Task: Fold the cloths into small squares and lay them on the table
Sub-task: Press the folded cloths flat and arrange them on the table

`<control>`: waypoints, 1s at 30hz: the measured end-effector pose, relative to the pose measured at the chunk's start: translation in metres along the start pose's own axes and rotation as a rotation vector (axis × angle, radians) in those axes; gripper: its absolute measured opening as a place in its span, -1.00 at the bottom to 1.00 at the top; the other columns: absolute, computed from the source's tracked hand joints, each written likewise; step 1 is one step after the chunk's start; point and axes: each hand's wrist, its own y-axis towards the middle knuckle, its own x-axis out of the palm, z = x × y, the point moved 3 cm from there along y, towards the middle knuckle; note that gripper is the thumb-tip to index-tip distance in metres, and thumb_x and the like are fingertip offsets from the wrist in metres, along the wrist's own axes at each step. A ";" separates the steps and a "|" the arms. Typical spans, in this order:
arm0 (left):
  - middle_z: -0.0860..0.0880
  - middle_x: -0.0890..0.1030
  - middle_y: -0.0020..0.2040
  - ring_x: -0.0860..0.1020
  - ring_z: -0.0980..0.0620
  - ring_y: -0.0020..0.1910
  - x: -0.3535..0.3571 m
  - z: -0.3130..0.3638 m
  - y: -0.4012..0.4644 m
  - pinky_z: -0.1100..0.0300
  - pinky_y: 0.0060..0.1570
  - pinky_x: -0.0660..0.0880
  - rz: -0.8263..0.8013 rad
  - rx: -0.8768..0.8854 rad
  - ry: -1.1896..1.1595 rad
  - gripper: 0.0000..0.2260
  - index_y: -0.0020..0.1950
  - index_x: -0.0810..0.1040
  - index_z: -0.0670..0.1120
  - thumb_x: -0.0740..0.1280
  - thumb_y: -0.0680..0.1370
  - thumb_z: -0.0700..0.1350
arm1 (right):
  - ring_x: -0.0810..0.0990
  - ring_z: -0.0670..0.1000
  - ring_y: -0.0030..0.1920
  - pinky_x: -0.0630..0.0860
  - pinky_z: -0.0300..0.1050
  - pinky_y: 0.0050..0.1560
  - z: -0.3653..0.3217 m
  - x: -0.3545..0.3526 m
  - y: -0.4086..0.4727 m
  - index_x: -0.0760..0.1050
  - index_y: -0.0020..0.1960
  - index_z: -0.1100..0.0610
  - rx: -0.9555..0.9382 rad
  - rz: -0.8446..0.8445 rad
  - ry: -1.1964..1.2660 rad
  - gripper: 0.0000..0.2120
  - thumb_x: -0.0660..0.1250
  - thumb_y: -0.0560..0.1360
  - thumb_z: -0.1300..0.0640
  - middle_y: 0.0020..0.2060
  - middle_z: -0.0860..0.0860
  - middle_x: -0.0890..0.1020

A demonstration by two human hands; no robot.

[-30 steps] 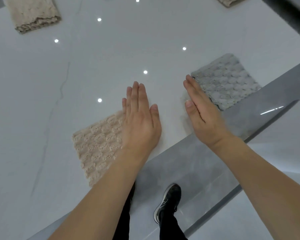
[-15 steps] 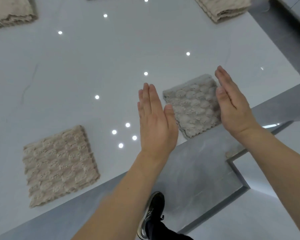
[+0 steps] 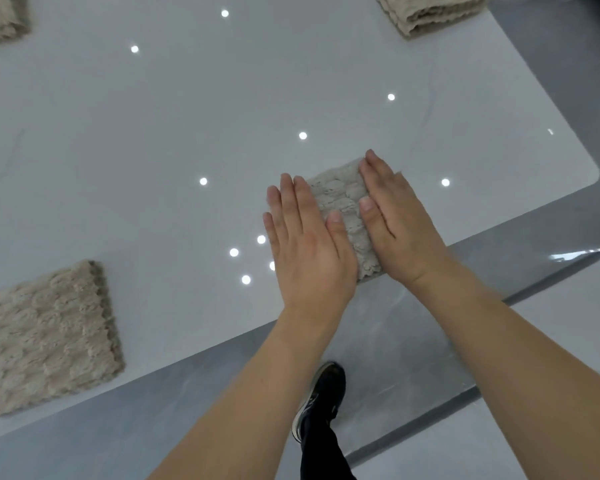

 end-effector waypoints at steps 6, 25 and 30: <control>-0.09 -0.04 0.61 -0.14 -0.02 0.58 -0.006 -0.019 -0.002 0.02 0.53 -0.21 -0.016 0.015 0.186 -0.46 0.60 -0.05 -0.17 -0.06 0.67 0.03 | 0.01 0.03 0.56 -0.11 0.08 0.54 0.010 0.006 -0.003 0.03 0.57 0.15 0.011 -0.005 -0.266 -0.45 -0.14 0.65 -0.06 0.56 0.04 0.09; -0.11 0.14 0.58 0.05 -0.02 0.57 -0.028 0.000 0.106 0.21 0.52 -0.01 -0.768 0.990 0.119 -0.53 0.57 0.15 -0.18 0.03 0.68 -0.04 | -0.01 0.05 0.56 -0.14 0.01 0.53 -0.063 0.046 -0.037 0.07 0.54 0.25 0.623 0.880 0.165 -0.49 -0.01 0.63 0.09 0.55 0.13 0.07; -0.10 0.10 0.60 0.03 -0.04 0.58 -0.024 -0.002 0.109 -0.06 0.53 0.04 -0.771 1.074 0.235 -0.48 0.59 0.11 -0.14 -0.05 0.67 0.06 | -0.05 0.04 0.56 -0.19 -0.01 0.53 -0.064 0.058 -0.034 0.03 0.56 0.23 0.664 0.823 0.067 -0.43 -0.09 0.62 -0.01 0.56 0.10 0.03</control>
